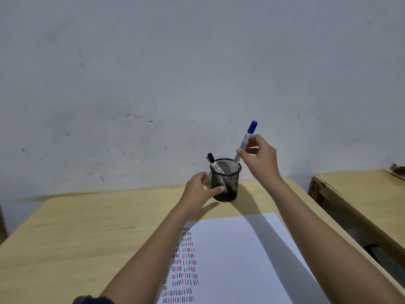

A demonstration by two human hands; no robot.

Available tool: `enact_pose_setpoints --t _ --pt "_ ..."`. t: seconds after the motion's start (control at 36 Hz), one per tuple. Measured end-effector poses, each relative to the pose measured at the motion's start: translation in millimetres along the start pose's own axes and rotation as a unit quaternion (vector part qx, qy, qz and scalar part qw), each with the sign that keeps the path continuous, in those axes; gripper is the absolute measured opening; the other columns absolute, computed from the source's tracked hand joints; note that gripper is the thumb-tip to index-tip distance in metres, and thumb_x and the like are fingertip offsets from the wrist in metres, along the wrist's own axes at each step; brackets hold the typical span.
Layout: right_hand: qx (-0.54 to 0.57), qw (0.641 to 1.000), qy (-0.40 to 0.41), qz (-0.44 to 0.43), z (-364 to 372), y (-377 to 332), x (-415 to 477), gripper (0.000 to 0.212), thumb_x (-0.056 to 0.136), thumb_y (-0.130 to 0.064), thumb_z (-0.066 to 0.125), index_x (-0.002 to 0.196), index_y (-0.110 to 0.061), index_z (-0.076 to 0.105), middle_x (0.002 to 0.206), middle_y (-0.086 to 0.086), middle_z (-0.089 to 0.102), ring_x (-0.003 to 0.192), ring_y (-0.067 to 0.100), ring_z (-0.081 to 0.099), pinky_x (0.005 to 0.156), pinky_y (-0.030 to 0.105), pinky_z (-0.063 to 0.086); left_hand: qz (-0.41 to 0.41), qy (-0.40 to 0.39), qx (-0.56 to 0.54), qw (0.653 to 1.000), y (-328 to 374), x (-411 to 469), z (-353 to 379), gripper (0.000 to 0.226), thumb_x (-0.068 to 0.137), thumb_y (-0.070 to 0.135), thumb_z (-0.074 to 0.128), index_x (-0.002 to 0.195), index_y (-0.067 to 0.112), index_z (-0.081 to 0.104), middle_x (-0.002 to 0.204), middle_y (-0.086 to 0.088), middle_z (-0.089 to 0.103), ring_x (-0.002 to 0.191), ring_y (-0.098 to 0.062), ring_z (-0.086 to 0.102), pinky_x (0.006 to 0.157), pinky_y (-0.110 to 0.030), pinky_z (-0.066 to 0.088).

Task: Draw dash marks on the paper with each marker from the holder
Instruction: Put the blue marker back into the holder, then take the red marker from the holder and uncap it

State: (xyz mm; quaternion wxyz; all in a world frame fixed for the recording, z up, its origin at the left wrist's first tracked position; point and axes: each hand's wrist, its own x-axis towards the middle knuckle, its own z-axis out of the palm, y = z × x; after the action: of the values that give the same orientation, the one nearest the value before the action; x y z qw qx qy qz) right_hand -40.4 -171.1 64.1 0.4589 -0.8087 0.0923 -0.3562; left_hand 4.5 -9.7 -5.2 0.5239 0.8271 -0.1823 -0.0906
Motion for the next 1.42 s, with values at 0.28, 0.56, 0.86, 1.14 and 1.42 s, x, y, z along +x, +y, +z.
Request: enact_pose_setpoints --t 0.28,0.56,0.86,1.14,1.42 --pt "-0.106 0.988 -0.112 -0.001 9 -4 7 0.009 0.080 -0.014 0.067 0.086 -0.010 0.062 0.077 0.006 0.060 0.075 0.019 0.055 0.066 0.017 0.035 0.062 0.007 -0.083 0.995 14 3 7 0.075 0.050 0.040 0.085 0.116 0.025 0.053 0.122 0.003 0.061 0.114 -0.012 0.058 0.099 -0.036 0.048" --pt "-0.174 0.969 -0.178 -0.001 17 -1 11 0.017 0.075 -0.013 0.068 0.091 -0.011 0.063 0.078 0.004 0.062 0.078 0.019 0.059 0.073 0.030 0.050 0.076 0.004 -0.115 0.990 4 12 16 0.062 0.061 0.026 0.085 0.113 0.027 0.051 0.115 0.007 0.064 0.109 -0.007 0.060 0.094 -0.027 0.048" --pt "-0.157 0.979 -0.124 -0.025 27 1 10 0.020 0.068 -0.011 0.070 0.079 -0.014 0.053 0.083 0.007 0.063 0.076 0.027 0.060 0.068 0.036 0.050 0.083 0.005 -0.118 0.990 6 11 14 0.055 0.063 0.020 0.085 0.108 0.026 0.053 0.107 0.012 0.063 0.102 0.003 0.058 0.080 -0.013 0.046" --pt "-0.106 0.964 -0.244 -0.010 21 -2 12 0.012 0.073 -0.003 0.069 0.081 -0.011 0.071 0.076 0.000 0.067 0.065 -0.001 0.057 0.057 0.001 0.040 0.091 -0.001 -0.134 0.987 5 9 13 0.054 0.066 0.018 0.083 0.108 0.028 0.052 0.105 0.015 0.063 0.097 0.009 0.059 0.076 -0.008 0.047" --pt "-0.137 0.950 -0.281 -0.012 24 0 18 0.022 0.077 0.001 0.062 0.093 -0.010 0.072 0.083 0.001 0.068 0.069 -0.004 0.056 0.057 -0.003 0.037 0.091 -0.006 -0.139 0.986 2 12 12 0.059 0.067 0.015 0.083 0.116 0.018 0.052 0.111 0.008 0.062 0.102 0.005 0.057 0.074 -0.003 0.045"
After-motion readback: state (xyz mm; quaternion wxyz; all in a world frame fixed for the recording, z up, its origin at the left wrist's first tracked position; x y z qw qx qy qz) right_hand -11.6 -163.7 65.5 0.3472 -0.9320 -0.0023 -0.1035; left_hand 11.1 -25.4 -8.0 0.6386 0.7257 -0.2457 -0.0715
